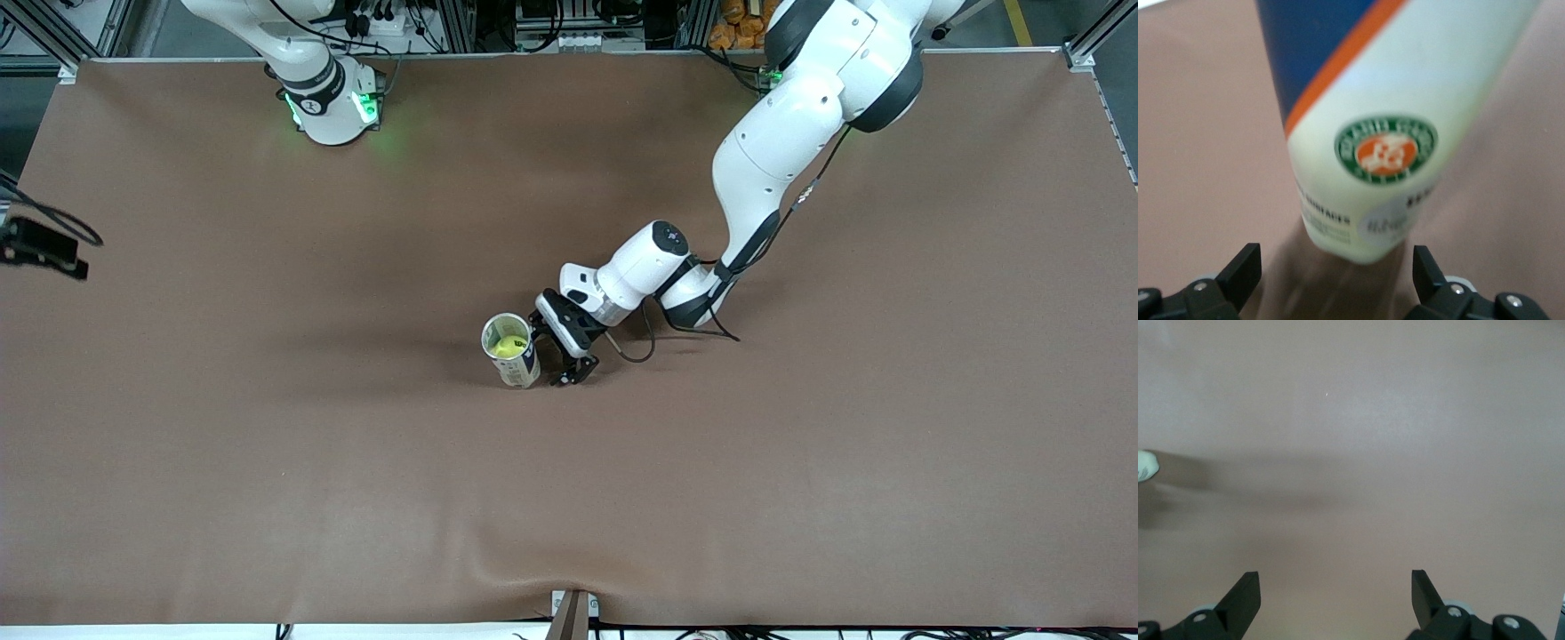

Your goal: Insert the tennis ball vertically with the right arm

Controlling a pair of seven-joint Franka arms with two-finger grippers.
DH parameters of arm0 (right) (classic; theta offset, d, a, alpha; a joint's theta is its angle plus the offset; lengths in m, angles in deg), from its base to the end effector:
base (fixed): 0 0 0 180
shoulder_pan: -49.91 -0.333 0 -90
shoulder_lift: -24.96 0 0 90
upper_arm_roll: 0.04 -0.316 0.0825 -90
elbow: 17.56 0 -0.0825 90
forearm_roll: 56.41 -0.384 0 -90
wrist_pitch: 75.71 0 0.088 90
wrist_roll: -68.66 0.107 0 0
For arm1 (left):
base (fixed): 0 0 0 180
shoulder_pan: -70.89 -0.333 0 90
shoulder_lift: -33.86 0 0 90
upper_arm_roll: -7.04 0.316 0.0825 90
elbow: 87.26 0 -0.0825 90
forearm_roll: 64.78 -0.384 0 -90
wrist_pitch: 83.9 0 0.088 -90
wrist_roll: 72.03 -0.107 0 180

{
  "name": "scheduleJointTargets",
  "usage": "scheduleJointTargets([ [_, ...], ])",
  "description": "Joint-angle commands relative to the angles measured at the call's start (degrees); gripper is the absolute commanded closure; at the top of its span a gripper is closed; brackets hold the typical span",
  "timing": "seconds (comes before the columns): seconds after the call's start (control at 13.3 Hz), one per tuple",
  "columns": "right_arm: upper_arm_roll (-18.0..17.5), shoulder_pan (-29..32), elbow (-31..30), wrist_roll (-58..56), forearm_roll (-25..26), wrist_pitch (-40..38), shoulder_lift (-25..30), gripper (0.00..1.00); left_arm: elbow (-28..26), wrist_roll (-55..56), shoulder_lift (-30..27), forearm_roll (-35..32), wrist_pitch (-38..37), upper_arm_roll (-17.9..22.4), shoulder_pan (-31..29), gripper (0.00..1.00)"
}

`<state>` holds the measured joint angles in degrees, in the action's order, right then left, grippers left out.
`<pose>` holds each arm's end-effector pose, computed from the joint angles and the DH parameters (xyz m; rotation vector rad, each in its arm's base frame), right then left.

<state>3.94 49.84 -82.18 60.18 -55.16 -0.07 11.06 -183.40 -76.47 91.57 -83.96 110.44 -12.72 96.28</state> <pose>0.5971 -0.0368 0.6663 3.1058 0.1188 -0.0831 0.5002 -0.4874 0.1354 2.2702 -1.1755 0.9130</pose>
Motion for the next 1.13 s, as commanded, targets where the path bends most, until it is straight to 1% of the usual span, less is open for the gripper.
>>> scheduleJointTargets([
  [0.0, -0.5, 0.5, -1.1, -1.0, -0.5, -3.2, 3.3, 0.0, -9.2, 1.1, -6.8, 0.5, -1.0, 0.1, -1.5, 0.0],
  [0.15, -0.5, 0.4, -1.3, -1.1, -0.5, -4.1, 3.6, 0.0, -13.3, 1.0, -11.6, 0.4, -5.8, -0.5, -3.9, 0.0],
  [0.3, -0.4, 0.5, -1.2, -1.1, -0.5, -3.7, 3.6, 0.0, -14.6, 0.9, -15.3, 0.3, -13.0, -3.3, -7.9, 0.0],
  [0.45, -0.1, 0.7, -0.9, -1.1, -1.2, -3.7, 3.4, 0.0, -14.3, 1.1, -18.8, 0.4, -23.1, -8.4, -13.1, 0.0],
  [0.6, -0.2, 0.4, -0.9, -0.7, -1.1, -4.0, 3.4, 0.0, -14.2, 1.4, -23.0, 0.5, -32.5, -11.9, -18.5, 0.0],
  [0.75, -0.3, 0.1, -0.9, -0.6, -0.5, -4.0, 3.4, 0.0, -13.8, 5.9, -27.0, 0.7, -40.6, -16.9, -24.6, 0.0],
  [0.9, -0.2, 0.6, -0.9, -0.9, -0.5, -4.0, 3.3, 0.0, -13.3, 8.5, -31.1, 0.7, -48.0, -18.9, -29.0, 0.0],
  [1.05, -0.2, 0.6, -0.9, -1.0, -1.0, -3.8, 3.2, 0.0, -9.7, 8.5, -33.7, 2.1, -57.5, -19.5, -32.5, 0.0],
])
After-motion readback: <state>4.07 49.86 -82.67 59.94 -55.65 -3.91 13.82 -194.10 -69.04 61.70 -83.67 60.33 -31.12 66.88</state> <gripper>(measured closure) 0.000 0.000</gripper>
